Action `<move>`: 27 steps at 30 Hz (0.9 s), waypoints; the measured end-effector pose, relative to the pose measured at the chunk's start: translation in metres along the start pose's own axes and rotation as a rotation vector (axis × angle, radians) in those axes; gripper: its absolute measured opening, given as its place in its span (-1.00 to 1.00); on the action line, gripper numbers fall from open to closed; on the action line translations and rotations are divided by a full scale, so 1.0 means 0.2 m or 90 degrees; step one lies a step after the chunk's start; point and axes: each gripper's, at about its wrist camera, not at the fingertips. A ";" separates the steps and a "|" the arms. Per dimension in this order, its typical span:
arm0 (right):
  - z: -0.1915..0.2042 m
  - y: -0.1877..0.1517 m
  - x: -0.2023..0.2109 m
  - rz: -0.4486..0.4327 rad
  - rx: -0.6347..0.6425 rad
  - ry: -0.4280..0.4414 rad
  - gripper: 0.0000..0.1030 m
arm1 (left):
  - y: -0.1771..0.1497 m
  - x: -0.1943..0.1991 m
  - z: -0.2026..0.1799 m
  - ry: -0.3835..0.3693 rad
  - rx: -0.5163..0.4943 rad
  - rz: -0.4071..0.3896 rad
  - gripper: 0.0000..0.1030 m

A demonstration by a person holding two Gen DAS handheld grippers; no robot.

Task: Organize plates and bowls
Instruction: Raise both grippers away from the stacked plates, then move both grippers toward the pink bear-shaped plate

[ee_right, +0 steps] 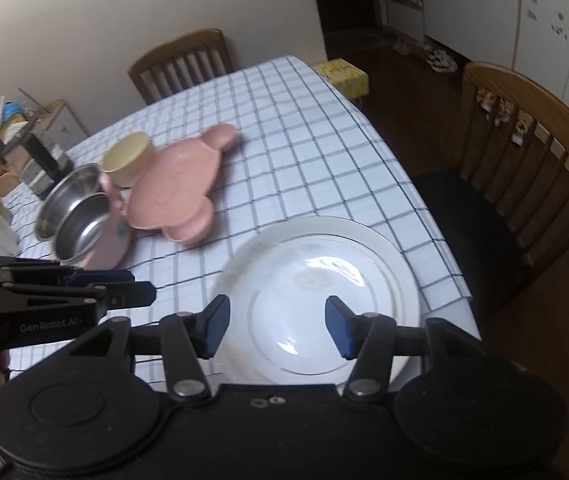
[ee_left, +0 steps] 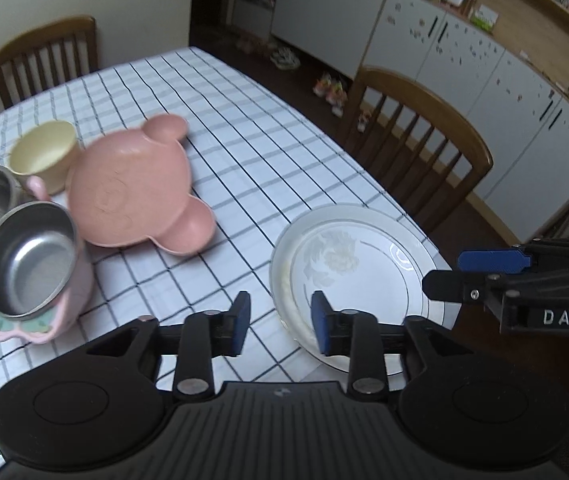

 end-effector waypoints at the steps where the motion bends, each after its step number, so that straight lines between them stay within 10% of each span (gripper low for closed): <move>1: 0.03 0.00 0.02 -0.009 0.006 0.001 0.14 | -0.01 0.03 0.01 0.005 0.001 -0.010 -0.18; 27: 0.60 0.06 0.28 -0.205 0.153 0.047 1.00 | -0.17 0.61 0.23 0.132 0.037 -0.236 0.73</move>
Point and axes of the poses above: each gripper's, at about its wrist camera, not at the fingertips, and x roughly against the way its jaws point, z to its left, y to its top, and after that the axes turned 10 degrees about -y, right-handed
